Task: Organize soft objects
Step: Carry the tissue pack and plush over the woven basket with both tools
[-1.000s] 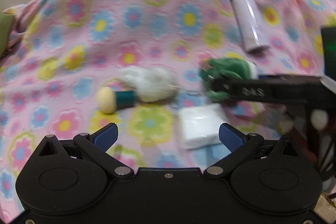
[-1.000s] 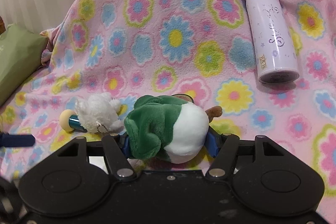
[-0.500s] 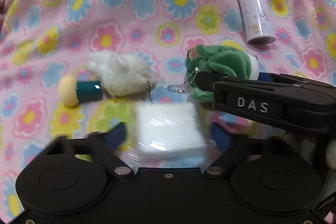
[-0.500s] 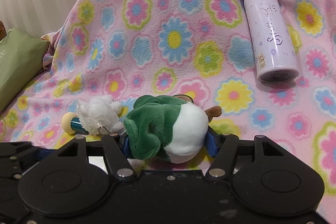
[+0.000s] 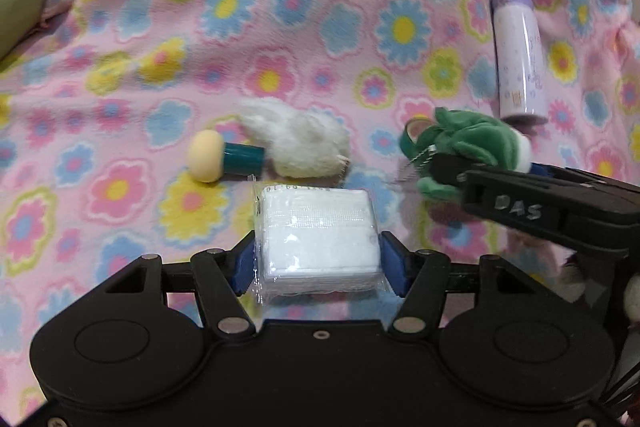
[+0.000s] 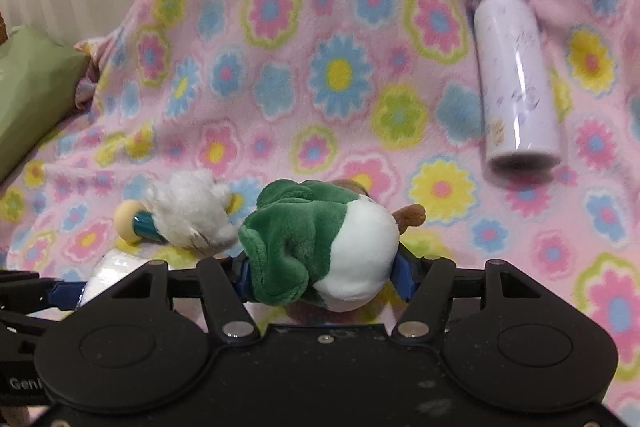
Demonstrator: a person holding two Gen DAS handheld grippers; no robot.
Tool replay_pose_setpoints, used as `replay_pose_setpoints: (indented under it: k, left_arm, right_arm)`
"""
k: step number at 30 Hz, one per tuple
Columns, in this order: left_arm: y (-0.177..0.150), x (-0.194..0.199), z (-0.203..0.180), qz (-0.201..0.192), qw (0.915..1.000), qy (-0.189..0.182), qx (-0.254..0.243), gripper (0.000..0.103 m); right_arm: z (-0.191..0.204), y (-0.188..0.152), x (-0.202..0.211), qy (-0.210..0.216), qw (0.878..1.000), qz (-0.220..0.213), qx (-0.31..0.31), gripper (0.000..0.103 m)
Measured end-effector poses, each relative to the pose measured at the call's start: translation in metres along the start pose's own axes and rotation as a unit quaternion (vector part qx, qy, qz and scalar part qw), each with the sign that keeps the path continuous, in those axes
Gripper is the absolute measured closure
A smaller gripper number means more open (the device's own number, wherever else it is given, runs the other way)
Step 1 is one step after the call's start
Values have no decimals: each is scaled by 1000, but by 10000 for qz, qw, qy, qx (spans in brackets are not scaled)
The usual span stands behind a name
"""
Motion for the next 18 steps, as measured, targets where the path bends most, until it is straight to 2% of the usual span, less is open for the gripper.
replay_pose_setpoints:
  k: [6,10,18]
  left_arm:
    - [-4,49,6,-265,9993,143,242,45]
    - [-10,82,0,-408,9986,278,196,45]
    - [-42,138,-22,-606,9969,496,-3,45]
  right_arm:
    - [9,16,58,126,9993,-346,111,41]
    - [14,18,102,218,9989,-407,92,41]
    - [17,-14,193,369,9978,-504,230,41]
Point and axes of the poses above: each gripper's, at about its wrist camera, not at the fingertips, and x roughly against the way its jaws point, z to its left, y to its top, the point moved 1 cm from there along -x, roughly the way its jaws point, and after that the axes turned 8 degrees about -x, right-handed, at the moved point
